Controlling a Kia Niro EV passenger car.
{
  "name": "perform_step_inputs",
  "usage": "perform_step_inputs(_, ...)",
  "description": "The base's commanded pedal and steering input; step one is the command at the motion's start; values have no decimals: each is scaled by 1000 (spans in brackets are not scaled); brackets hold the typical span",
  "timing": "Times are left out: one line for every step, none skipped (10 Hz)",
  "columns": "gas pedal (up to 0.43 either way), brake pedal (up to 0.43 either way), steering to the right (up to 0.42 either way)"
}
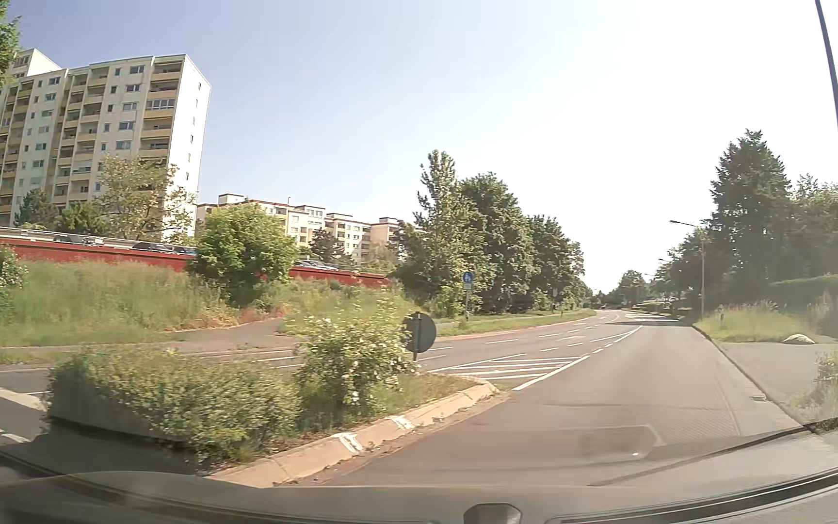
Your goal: Follow the waypoints while adhering to traffic rules and regulations
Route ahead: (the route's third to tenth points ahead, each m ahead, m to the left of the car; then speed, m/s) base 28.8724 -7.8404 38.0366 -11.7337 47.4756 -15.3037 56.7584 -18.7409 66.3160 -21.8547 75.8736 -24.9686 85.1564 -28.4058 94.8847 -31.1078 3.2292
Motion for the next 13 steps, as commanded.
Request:
perform_step_inputs(228,30,448)
perform_step_inputs(228,30,418)
perform_step_inputs(240,30,395)
perform_step_inputs(240,30,361)
perform_step_inputs(248,30,327)
perform_step_inputs(248,30,287)
perform_step_inputs(248,30,254)
perform_step_inputs(248,30,222)
perform_step_inputs(248,30,192)
perform_step_inputs(248,30,162)
perform_step_inputs(248,30,143)
perform_step_inputs(248,30,126)
perform_step_inputs(248,30,112)
